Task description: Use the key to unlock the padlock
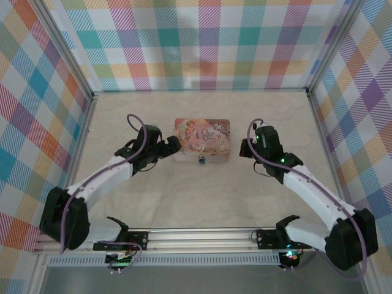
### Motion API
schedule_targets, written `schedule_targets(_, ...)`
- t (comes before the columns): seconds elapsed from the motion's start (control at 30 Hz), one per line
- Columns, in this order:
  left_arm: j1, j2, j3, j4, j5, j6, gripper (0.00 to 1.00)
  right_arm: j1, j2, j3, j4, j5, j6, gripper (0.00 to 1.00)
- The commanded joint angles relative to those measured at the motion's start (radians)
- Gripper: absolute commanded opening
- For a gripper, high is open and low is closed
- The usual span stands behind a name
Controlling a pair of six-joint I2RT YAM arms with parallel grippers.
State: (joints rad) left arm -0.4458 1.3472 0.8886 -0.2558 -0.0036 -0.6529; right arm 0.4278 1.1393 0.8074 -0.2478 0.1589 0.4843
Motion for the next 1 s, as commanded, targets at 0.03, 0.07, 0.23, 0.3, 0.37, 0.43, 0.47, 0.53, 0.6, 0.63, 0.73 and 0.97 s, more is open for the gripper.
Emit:
schedule_targets(0.03, 0.045, 0.120, 0.107, 0.105, 0.083, 0.048, 0.99, -0.073, 0.129, 0.083, 0.048, 0.033, -0.026, 0.00)
schedule_targets(0.07, 0.054, 0.150, 0.126, 0.118, 0.092, 0.053, 0.99, -0.083, 0.166, 0.100, 0.062, 0.027, -0.026, 0.00)
schedule_targets(0.23, 0.071, 0.300, 0.212, 0.172, 0.128, 0.060, 0.99, -0.100, 0.354, 0.220, 0.091, 0.003, -0.036, 0.00)
schedule_targets(0.3, 0.071, 0.341, 0.244, 0.185, 0.143, 0.059, 0.99, -0.100, 0.423, 0.269, 0.086, -0.016, -0.035, 0.00)
schedule_targets(0.37, 0.071, 0.377, 0.274, 0.189, 0.161, 0.059, 0.99, -0.100, 0.480, 0.305, 0.085, -0.031, -0.033, 0.00)
schedule_targets(0.43, 0.071, 0.408, 0.300, 0.188, 0.177, 0.058, 0.98, -0.100, 0.532, 0.333, 0.082, -0.044, -0.026, 0.00)
schedule_targets(0.47, 0.071, 0.418, 0.308, 0.187, 0.183, 0.058, 0.98, -0.100, 0.548, 0.339, 0.085, -0.052, -0.023, 0.00)
schedule_targets(0.53, 0.071, 0.435, 0.318, 0.190, 0.200, 0.053, 0.98, -0.097, 0.580, 0.347, 0.087, -0.074, -0.014, 0.00)
schedule_targets(0.6, 0.071, 0.444, 0.319, 0.202, 0.222, 0.046, 0.97, -0.091, 0.598, 0.345, 0.091, -0.089, -0.009, 0.00)
schedule_targets(0.63, 0.070, 0.447, 0.319, 0.208, 0.231, 0.041, 0.97, -0.083, 0.603, 0.340, 0.099, -0.095, -0.010, 0.00)
schedule_targets(0.73, 0.066, 0.451, 0.311, 0.227, 0.257, 0.032, 0.96, -0.054, 0.607, 0.323, 0.105, -0.102, -0.015, 0.00)
schedule_targets(0.97, 0.029, 0.448, 0.302, 0.236, 0.285, 0.040, 0.95, -0.007, 0.520, 0.185, 0.155, -0.090, 0.006, 0.00)
